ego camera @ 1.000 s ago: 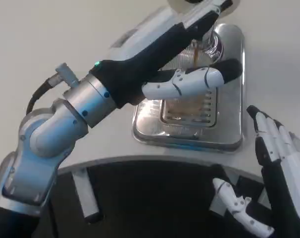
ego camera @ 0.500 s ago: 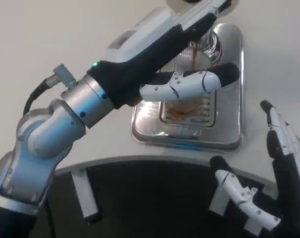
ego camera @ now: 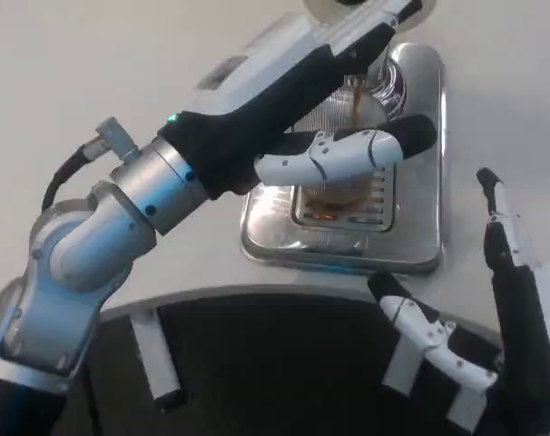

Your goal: Grasp the cup under the faucet to collect the drink, then remove the cup.

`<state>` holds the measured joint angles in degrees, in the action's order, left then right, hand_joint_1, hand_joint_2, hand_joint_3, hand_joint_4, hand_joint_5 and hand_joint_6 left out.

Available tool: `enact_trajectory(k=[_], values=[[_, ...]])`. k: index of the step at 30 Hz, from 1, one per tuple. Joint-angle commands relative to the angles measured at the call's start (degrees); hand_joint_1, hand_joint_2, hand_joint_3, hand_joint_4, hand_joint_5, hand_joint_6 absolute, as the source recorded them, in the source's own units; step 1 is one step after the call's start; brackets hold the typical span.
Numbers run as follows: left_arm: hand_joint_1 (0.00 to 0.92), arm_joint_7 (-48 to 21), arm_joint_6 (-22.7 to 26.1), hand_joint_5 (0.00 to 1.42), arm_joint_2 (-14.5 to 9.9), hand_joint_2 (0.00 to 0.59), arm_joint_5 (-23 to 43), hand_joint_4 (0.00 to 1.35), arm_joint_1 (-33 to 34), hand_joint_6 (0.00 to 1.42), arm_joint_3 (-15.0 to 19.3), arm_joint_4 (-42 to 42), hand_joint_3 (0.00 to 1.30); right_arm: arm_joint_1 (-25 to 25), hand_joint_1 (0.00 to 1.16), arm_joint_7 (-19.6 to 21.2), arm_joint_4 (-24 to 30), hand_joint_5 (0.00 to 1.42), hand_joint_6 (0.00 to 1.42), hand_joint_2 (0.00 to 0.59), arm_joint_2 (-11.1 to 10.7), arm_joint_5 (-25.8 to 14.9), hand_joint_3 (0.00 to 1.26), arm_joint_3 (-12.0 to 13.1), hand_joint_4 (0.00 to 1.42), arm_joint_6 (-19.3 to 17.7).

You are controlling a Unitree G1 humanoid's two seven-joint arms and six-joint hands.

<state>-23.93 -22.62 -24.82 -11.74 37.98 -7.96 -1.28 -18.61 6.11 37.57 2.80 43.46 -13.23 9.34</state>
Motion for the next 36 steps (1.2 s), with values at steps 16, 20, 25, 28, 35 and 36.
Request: enact_trajectory(k=[16, 20, 25, 28, 35, 36], values=[[0.000, -0.24, -0.48, 0.00, -1.42, 0.204, -1.29, 0.00, -1.79, 0.00, -0.47, -1.56, 0.00, 15.55, 1.01, 6.39, -17.14, 0.00, 0.19, 0.209, -0.10, -7.88, 0.00, 3.77, 0.00, -1.36], [0.000, 0.21, -0.84, 0.00, -1.58, 0.205, -1.21, 0.00, -1.95, 0.00, -0.36, -1.99, 0.00, 17.91, 1.00, 7.44, -19.91, 0.00, 0.19, 0.212, -0.23, -8.38, 0.00, 2.86, 0.00, -2.67], [0.000, 0.25, -1.23, 0.00, -1.72, 0.205, -1.03, 0.00, -1.77, 0.00, -0.53, -2.30, 0.00, 19.41, 0.97, 8.38, -20.60, 0.00, 0.20, 0.233, 0.58, -7.36, 0.00, 1.41, 0.00, -1.57], [0.000, 0.14, -1.37, 0.00, -1.74, 0.205, -0.92, 0.00, -1.85, 0.00, -0.71, -2.41, 0.00, 19.93, 0.97, 8.96, -20.80, 0.00, 0.20, 0.237, 0.89, -7.04, 0.00, 0.99, 0.00, -0.92], [0.000, 0.19, -1.68, 0.00, -1.83, 0.205, -0.85, 0.00, -2.09, 0.00, -0.70, -2.56, 0.00, 22.17, 0.96, 10.39, -22.46, 0.00, 0.20, 0.260, 2.03, -7.31, 0.00, 0.95, 0.00, 0.70], [0.000, 0.22, -1.64, 0.00, -1.84, 0.205, -0.88, 0.00, -2.10, 0.00, -0.68, -2.53, 0.00, 22.52, 0.95, 10.56, -22.69, 0.00, 0.20, 0.260, 2.08, -7.45, 0.00, 0.91, 0.00, 0.87]])
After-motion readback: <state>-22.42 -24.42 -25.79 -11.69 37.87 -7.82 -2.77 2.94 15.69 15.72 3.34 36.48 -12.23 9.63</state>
